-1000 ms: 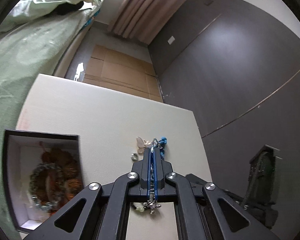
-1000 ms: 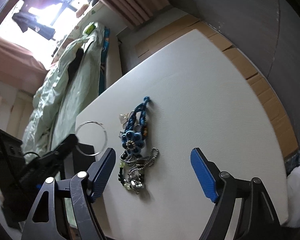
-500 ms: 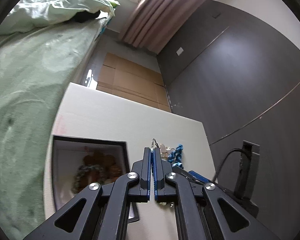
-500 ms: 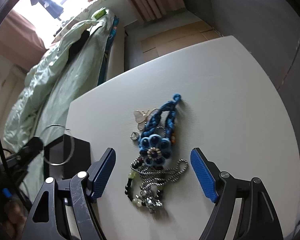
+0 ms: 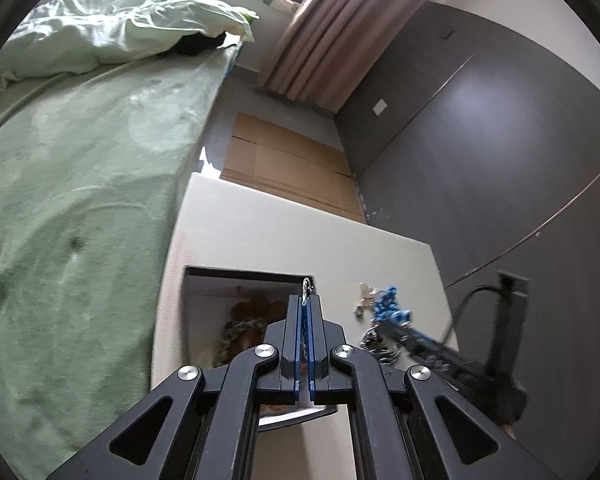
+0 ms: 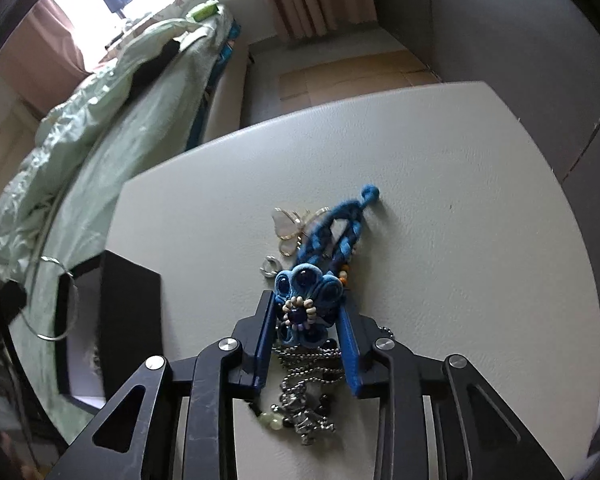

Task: Organize jewelry
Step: 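Drop the hoop into the box with the left gripper while the right gripper grasps the blue flower necklace, then carry the blue flower necklace over the box and release it with the right gripper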

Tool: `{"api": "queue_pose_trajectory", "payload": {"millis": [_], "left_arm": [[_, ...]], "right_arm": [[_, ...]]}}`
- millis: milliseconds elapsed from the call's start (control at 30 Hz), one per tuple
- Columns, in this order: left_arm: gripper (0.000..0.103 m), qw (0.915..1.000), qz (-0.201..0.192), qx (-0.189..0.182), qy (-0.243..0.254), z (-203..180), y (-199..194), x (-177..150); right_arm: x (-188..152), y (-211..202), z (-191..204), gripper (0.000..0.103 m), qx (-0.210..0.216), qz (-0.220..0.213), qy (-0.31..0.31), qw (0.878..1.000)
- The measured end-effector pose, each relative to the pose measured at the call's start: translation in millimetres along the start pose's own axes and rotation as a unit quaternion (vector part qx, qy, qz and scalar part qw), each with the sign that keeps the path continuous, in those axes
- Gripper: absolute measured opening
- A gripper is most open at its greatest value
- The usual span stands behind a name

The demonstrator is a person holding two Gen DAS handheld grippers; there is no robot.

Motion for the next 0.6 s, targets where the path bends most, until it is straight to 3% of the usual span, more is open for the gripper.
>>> {"api": "queue_pose_trajectory", "payload": {"millis": [300, 367, 433, 500, 600], "left_arm": [[0.004, 0.9986, 0.017, 0.05, -0.002, 21.8, 5.2, -0.9], [0.016, 0.9981, 0.02, 0.058, -0.003, 26.2, 6.6, -0.7], [0.054, 0.9984, 0.014, 0.054, -0.007, 28.2, 4.2, 0.4], [0.064, 0.9987, -0.003, 0.051, -0.007, 26.8, -2.1, 3.3], [0.064, 0.9985, -0.013, 0.053, -0.005, 25.4, -7.4, 5.3]], "right_arm": [[6.9, -40.5, 13.3, 0.03, 0.046, -0.048, 0.004, 0.998], [9.6, -51.7, 18.7, 0.03, 0.061, -0.063, 0.003, 0.996], [13.9, -62.1, 26.5, 0.03, 0.077, -0.078, 0.001, 0.994], [16.1, -72.0, 34.8, 0.03, 0.094, -0.093, -0.002, 0.991], [19.2, -84.2, 49.4, 0.03, 0.122, -0.113, -0.009, 0.986]]}}
Point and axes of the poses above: each gripper's, at about its wrist camera, not at the fingertips, and y roughly the way its jaws point, z to its left, x to its top, the point moved 7 cm from there along y, roughly the way its jaws point, and after that the axes turned 3 degrees about -y, right-handed, at the moved point
